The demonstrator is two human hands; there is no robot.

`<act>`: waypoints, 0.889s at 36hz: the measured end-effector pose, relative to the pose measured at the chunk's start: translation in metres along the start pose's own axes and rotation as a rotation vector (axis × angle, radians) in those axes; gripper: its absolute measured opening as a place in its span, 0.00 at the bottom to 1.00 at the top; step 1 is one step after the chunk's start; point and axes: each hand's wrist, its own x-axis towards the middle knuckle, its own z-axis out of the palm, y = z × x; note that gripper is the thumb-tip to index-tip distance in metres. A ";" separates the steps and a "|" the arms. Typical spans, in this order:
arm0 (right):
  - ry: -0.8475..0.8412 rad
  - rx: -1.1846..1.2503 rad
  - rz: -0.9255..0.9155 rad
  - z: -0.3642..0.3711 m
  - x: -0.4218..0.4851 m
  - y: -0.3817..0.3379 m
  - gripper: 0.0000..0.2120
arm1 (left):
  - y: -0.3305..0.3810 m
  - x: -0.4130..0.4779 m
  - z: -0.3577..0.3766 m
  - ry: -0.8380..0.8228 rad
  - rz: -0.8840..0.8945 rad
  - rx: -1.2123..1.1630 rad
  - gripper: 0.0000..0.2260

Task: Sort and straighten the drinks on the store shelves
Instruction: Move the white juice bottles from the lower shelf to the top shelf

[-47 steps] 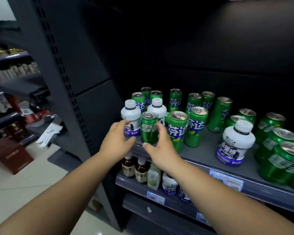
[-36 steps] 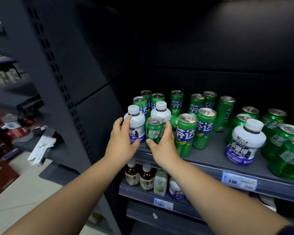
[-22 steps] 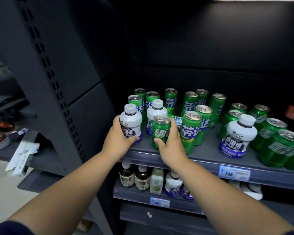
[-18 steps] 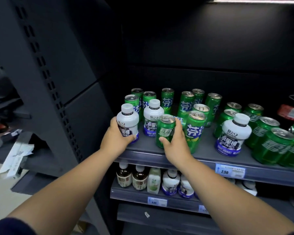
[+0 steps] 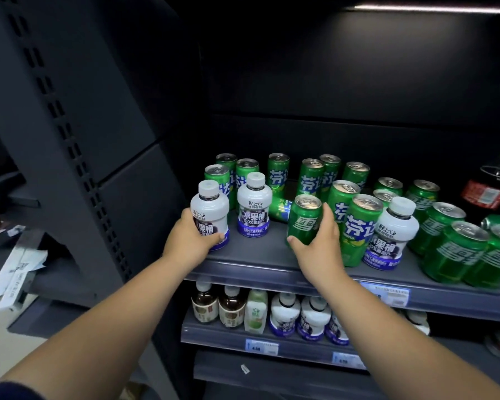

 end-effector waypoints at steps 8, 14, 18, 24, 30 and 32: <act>-0.136 -0.084 -0.338 0.027 -0.033 -0.023 0.21 | -0.001 -0.001 -0.002 0.000 0.020 0.036 0.29; -0.272 0.043 -0.106 0.062 -0.004 -0.030 0.35 | -0.004 -0.001 -0.002 0.000 0.040 0.073 0.29; -0.255 0.133 -0.018 0.079 0.018 -0.030 0.36 | -0.006 0.000 -0.002 -0.004 0.048 0.078 0.30; -0.206 0.168 0.066 0.095 0.042 -0.036 0.31 | -0.008 0.006 -0.004 -0.041 0.036 0.027 0.31; -0.179 0.076 0.068 0.095 0.047 -0.032 0.29 | -0.005 0.007 -0.005 -0.102 0.030 -0.124 0.37; -0.203 0.062 0.025 0.094 0.042 -0.031 0.30 | -0.005 0.006 -0.005 -0.089 0.036 -0.129 0.36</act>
